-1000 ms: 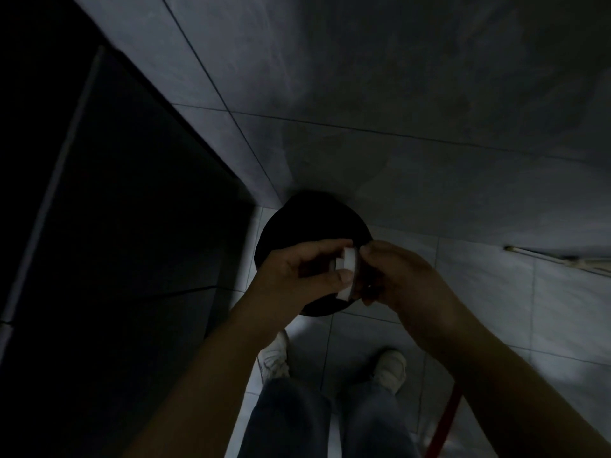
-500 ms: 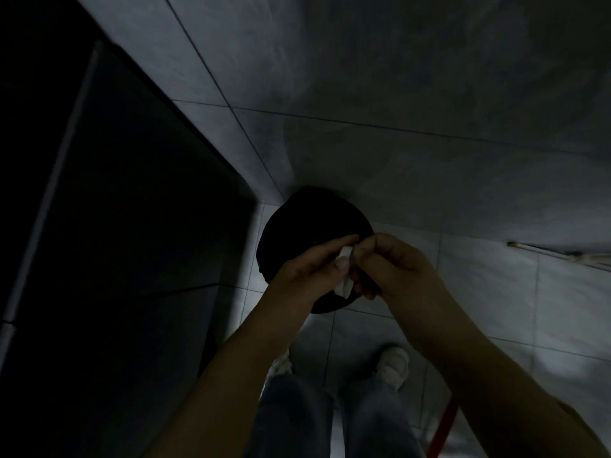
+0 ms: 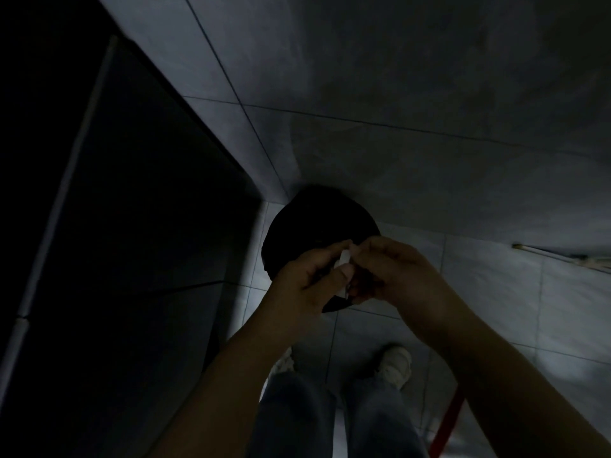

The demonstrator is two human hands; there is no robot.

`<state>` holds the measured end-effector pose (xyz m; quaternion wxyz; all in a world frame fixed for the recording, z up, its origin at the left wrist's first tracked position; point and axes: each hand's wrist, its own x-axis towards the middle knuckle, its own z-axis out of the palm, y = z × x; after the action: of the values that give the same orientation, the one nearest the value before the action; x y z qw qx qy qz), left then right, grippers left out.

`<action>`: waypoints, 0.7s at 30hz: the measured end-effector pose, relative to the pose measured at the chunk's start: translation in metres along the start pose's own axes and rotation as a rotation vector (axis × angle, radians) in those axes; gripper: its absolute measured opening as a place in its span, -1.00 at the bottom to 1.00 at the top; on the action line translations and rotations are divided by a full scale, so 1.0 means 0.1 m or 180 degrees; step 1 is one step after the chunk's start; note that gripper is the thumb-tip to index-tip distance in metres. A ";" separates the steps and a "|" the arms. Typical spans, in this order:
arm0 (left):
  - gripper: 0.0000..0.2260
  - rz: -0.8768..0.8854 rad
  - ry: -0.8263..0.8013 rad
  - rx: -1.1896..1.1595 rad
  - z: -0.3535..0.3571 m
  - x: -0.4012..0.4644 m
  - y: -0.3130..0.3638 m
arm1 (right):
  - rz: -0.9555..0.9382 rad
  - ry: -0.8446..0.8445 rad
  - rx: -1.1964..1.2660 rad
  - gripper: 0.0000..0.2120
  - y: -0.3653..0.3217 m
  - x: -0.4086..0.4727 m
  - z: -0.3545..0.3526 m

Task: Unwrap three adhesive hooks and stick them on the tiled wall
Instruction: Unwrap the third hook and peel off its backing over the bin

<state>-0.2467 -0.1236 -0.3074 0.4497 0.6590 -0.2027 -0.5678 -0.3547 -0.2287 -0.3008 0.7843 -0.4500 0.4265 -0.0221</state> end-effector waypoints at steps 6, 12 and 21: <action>-0.65 0.0030 0.0089 0.0094 -0.04 -0.03 -0.05 | -0.0092 -0.0227 -0.0520 -0.82 -0.02 -0.01 -0.01; -0.69 -0.0024 0.0253 -0.0359 -0.02 -0.05 -0.08 | -0.0194 -0.0254 -0.0543 -0.81 0.03 0.01 0.03; -0.75 -0.0079 0.0164 -0.0787 -0.07 -0.06 -0.23 | -0.0465 0.0275 -0.0179 -0.68 0.27 -0.04 0.16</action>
<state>-0.2473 -0.1047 -0.3233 0.5255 0.6153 -0.1114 -0.5769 -0.3555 -0.2000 -0.3147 0.7486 -0.5003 0.4264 -0.0866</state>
